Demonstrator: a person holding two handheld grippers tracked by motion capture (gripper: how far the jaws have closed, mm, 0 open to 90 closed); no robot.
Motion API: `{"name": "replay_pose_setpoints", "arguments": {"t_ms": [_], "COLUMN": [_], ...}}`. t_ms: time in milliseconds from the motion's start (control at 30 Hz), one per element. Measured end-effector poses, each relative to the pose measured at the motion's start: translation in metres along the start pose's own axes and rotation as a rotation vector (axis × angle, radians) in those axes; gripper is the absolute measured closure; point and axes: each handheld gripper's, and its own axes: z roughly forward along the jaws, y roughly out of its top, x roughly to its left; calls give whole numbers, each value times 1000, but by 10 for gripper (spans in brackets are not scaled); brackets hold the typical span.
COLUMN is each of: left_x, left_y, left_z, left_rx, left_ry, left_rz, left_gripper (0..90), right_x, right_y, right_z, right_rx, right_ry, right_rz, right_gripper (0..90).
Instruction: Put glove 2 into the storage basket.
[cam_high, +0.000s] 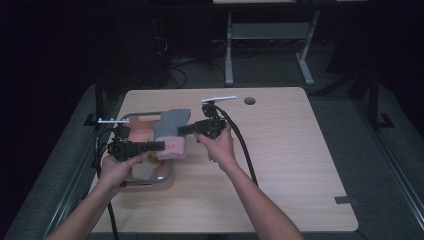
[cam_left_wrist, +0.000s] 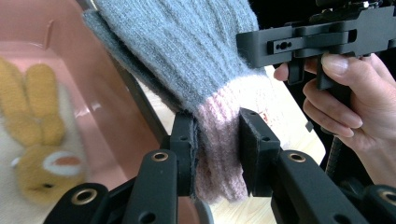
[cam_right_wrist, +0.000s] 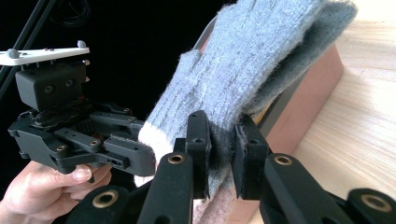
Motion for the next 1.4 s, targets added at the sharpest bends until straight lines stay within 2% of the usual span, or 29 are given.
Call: {"name": "replay_pose_setpoints", "arguments": {"t_ms": [400,567,800,867,1200,1400], "left_x": [7,10,15,17,27,34], "left_y": [0,0,-2,-3,-7,-11], "left_z": [-15,-20,-27,-29,-42,-45], "left_rx": [-10,-8,-9,-10,-18,-11], "left_ry": [15,22,39,53,71,85], "left_rz": [-3,3,-9,-13,-27,-33], "left_gripper": [695,697,698,699,700,700], "right_x": [10,10,11,11,17,16], "right_y": [6,7,9,10,14,13], "right_z": [13,18,28,32,50,60], "right_rx": [12,15,23,32,64,85], "right_ry": [19,31,48,49,56,54], "right_rz": [-14,-14,-6,-8,-26,-20], "right_gripper": [779,776,776,776,773,771]}}
